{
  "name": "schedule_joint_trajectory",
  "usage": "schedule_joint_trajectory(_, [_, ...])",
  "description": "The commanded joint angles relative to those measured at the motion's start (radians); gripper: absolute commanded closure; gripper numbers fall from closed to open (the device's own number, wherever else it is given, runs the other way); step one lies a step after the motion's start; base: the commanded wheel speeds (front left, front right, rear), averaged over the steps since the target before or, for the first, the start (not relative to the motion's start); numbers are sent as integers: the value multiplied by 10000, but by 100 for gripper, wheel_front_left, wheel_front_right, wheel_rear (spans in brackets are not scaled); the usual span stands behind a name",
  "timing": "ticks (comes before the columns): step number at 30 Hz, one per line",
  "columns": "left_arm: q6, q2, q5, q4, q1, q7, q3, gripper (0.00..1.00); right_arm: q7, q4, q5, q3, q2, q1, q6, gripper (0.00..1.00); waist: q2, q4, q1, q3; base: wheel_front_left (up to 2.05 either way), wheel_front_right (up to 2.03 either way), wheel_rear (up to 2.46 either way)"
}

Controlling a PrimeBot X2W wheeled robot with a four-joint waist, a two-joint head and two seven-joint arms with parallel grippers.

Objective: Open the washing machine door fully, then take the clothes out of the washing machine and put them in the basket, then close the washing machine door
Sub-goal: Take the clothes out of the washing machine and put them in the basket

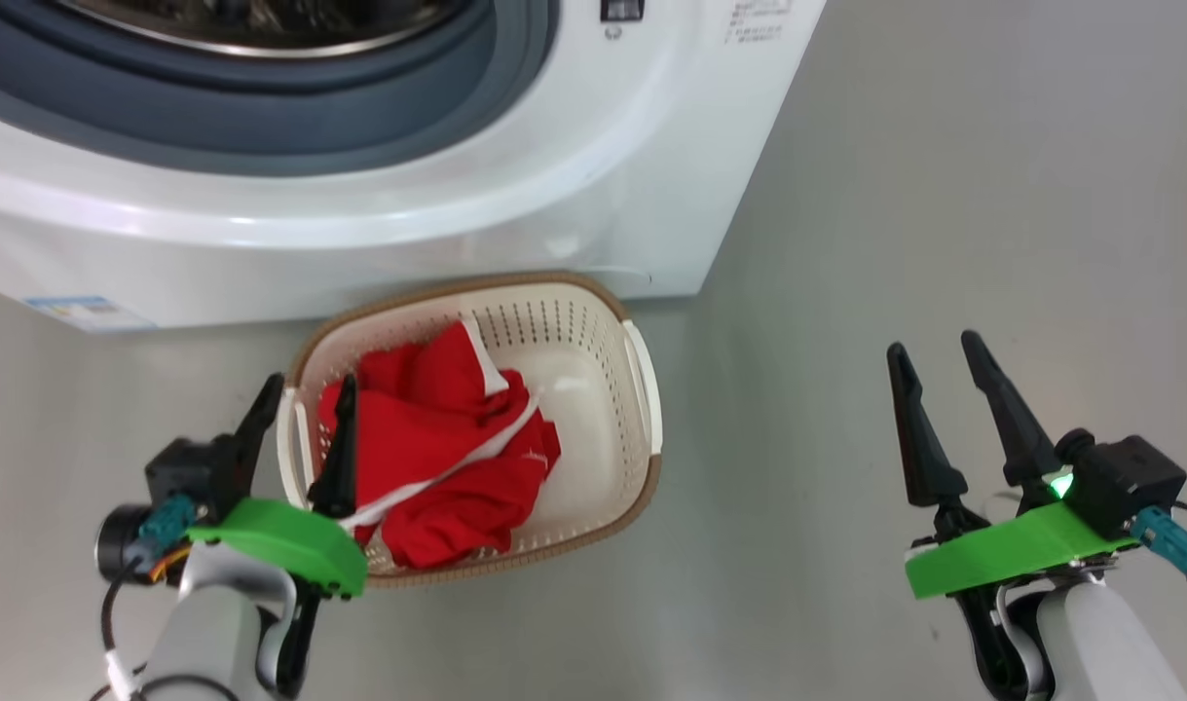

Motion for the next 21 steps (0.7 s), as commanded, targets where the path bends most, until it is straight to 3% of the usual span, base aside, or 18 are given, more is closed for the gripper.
schedule_joint_trajectory(1, [-56, 223, 172, -297, 284, -53, 383, 0, -65, -176, -59, 224, 5, 166, 73, 0, 0, 66, 0, -574, 0, 0, 0])
schedule_joint_trajectory(21, [-56, -10, 426, -2382, 2650, -53, 1334, 0, -65, 18, -105, 126, -29, 1578, 73, 0, 0, 100, 0, -2464, 0, 0, 0])
